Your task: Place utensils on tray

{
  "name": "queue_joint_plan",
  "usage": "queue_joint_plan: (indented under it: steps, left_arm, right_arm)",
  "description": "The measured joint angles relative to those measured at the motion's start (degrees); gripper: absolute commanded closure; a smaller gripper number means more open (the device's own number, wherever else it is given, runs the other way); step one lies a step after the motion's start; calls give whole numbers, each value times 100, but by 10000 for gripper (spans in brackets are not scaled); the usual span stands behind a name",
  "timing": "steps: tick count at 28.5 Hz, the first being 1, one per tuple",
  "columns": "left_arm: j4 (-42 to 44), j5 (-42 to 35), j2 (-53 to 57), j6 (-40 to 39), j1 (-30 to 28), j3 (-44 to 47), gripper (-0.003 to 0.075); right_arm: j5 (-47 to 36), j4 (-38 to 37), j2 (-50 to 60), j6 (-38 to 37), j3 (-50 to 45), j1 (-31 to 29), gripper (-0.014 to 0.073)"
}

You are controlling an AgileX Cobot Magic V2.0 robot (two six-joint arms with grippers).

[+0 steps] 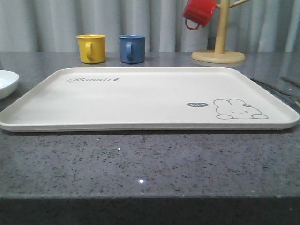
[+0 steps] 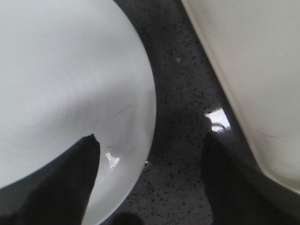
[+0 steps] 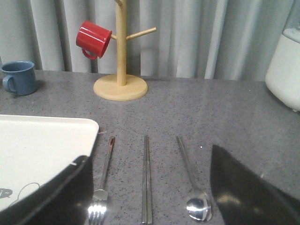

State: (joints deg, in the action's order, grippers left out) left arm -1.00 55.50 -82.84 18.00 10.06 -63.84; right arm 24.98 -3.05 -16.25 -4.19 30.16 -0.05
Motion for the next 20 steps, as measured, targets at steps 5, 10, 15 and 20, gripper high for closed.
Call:
queue_joint_plan:
  steps: [5,10,15,20]
  left_arm:
    - [9,239,-611,0,0,-170,390]
    - [53,294,-720,0,0,-221,489]
    - [172,294,-729,0,0,-234,677]
    - [350,257,-731,48,12,-257,738]
  right_arm:
    - [0,0,0,0,0,0,43]
    - [0,0,0,0,0,0,43]
    - [0,0,0,0,0,0,43]
    - [0,0,0,0,0,0,43]
